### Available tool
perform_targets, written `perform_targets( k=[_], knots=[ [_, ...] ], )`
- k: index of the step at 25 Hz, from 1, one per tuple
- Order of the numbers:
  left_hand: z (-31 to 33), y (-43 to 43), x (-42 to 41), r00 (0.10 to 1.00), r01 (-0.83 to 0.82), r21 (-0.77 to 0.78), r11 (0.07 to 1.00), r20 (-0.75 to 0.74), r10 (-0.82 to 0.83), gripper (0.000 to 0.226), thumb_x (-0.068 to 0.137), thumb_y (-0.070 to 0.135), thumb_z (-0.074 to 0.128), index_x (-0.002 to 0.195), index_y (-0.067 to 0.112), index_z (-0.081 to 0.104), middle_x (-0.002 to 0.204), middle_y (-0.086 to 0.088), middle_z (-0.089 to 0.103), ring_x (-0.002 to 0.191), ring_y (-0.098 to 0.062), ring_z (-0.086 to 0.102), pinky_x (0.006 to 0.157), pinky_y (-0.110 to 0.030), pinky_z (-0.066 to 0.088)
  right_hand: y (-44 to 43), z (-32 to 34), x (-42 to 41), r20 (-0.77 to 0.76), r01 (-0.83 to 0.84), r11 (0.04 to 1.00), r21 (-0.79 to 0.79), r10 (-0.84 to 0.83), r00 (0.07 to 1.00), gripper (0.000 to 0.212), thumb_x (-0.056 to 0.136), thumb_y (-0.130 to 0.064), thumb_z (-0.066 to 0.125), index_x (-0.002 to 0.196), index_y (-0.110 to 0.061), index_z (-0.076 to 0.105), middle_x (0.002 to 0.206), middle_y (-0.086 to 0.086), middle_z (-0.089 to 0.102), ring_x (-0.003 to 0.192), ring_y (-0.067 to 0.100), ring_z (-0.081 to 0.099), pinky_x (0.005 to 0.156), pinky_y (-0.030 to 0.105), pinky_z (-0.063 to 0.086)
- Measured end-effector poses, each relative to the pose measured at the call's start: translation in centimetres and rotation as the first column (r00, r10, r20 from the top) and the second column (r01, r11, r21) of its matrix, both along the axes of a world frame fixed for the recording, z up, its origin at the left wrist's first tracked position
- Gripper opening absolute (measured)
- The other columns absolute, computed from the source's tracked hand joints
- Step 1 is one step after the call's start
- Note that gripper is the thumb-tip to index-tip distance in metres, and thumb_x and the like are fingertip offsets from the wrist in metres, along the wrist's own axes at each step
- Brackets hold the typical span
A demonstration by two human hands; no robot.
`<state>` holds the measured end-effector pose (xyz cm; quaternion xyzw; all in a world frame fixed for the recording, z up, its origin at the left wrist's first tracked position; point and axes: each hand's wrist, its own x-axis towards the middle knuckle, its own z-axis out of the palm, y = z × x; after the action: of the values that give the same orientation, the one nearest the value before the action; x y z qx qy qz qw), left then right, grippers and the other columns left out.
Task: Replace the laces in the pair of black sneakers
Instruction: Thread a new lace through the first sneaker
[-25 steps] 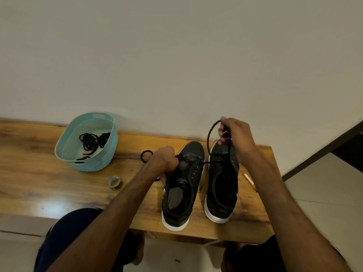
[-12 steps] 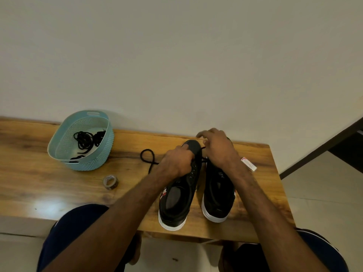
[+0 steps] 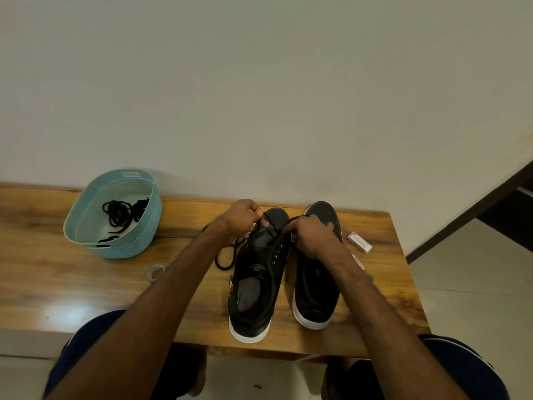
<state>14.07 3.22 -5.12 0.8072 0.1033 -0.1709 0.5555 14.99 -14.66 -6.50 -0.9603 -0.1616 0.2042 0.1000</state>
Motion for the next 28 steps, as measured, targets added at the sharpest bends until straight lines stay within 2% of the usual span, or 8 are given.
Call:
perform_targets(
  k=[6,10,13,15,17,20,24,28],
  knots=[
    [-0.7,-0.7,0.1,0.897,0.302,0.714,0.631,0.010,-0.441,0.023,0.095,0.039,0.060,0.091,0.020,0.072,0.086,0.006,0.069,0.085,-0.016,0.063,0.072,-0.032,0.050,0.0,0.1,0.2,0.040,-0.011,0.999,0.046,0.010,0.999,0.028,0.100,-0.022,0.054,0.121,-0.036,0.066,0.124,0.005,0.051,0.125,0.027,0.041,0.108,0.065,0.021],
    [0.6,-1.4,0.6,0.974,-0.133,0.149,0.980,0.204,0.101,0.026,0.102,0.020,0.050,0.087,0.011,0.069,0.081,0.004,0.059,0.067,-0.011,0.052,0.059,-0.026,0.041,-0.2,0.3,0.0,0.029,-0.024,0.999,0.039,0.023,0.999,0.030,0.100,-0.019,0.053,0.124,-0.032,0.065,0.122,0.003,0.052,0.126,0.026,0.043,0.110,0.069,0.015],
    [2.1,0.3,0.8,0.903,-0.423,-0.242,0.873,-0.036,0.427,0.029,0.104,0.030,0.046,0.087,0.011,0.061,0.078,0.002,0.056,0.060,-0.012,0.043,0.059,-0.029,0.041,-0.3,0.3,-0.1,-0.011,-0.016,0.999,0.030,0.017,1.000,0.037,0.102,-0.015,0.048,0.129,-0.036,0.063,0.128,0.003,0.054,0.129,0.027,0.040,0.110,0.072,0.011],
    [1.6,1.8,0.8,0.975,-0.214,0.277,0.937,0.117,0.188,0.042,0.099,0.048,0.048,0.096,0.008,0.062,0.084,-0.002,0.060,0.071,-0.017,0.052,0.066,-0.032,0.045,-0.1,0.3,-0.1,-0.013,-0.024,0.999,0.025,0.025,1.000,0.044,0.101,-0.009,0.047,0.130,-0.038,0.062,0.125,0.002,0.055,0.128,0.027,0.042,0.110,0.074,0.012],
    [0.7,1.6,0.1,0.965,0.032,0.859,0.512,0.106,-0.239,0.052,0.094,0.058,0.051,0.115,0.011,0.057,0.108,-0.007,0.059,0.099,-0.024,0.056,0.078,-0.038,0.048,0.1,0.3,-0.1,-0.009,-0.018,1.000,0.024,0.018,1.000,0.048,0.098,-0.005,0.048,0.129,-0.038,0.062,0.117,0.000,0.056,0.125,0.027,0.045,0.110,0.074,0.013],
    [-0.1,-0.9,-0.2,0.834,0.217,0.905,0.366,0.023,-0.551,0.050,0.098,0.051,0.047,0.135,0.018,0.051,0.136,-0.006,0.048,0.124,-0.026,0.046,0.094,-0.047,0.045,0.2,0.2,0.2,-0.016,-0.001,1.000,0.019,0.001,1.000,0.041,0.096,-0.006,0.051,0.124,-0.033,0.066,0.118,0.002,0.061,0.123,0.027,0.049,0.110,0.074,0.013],
    [-0.6,-2.5,0.3,0.734,0.463,0.852,0.243,-0.215,-0.644,0.023,0.100,0.029,0.050,0.117,0.021,0.064,0.114,-0.005,0.061,0.115,-0.025,0.051,0.095,-0.047,0.039,0.3,0.4,0.0,-0.016,-0.011,1.000,-0.003,0.011,1.000,0.041,0.095,-0.005,0.049,0.122,-0.030,0.067,0.117,0.003,0.063,0.121,0.027,0.051,0.107,0.075,0.011],
    [1.2,-1.4,0.4,0.885,0.093,0.774,0.626,0.224,-0.409,0.016,0.097,0.021,0.054,0.094,0.026,0.069,0.096,0.011,0.061,0.098,-0.016,0.060,0.086,-0.036,0.042,-0.1,0.5,0.1,-0.013,0.016,1.000,0.013,-0.015,1.000,0.043,0.097,-0.007,0.049,0.124,-0.036,0.066,0.126,-0.001,0.063,0.127,0.025,0.049,0.108,0.075,0.008]
  ],
)
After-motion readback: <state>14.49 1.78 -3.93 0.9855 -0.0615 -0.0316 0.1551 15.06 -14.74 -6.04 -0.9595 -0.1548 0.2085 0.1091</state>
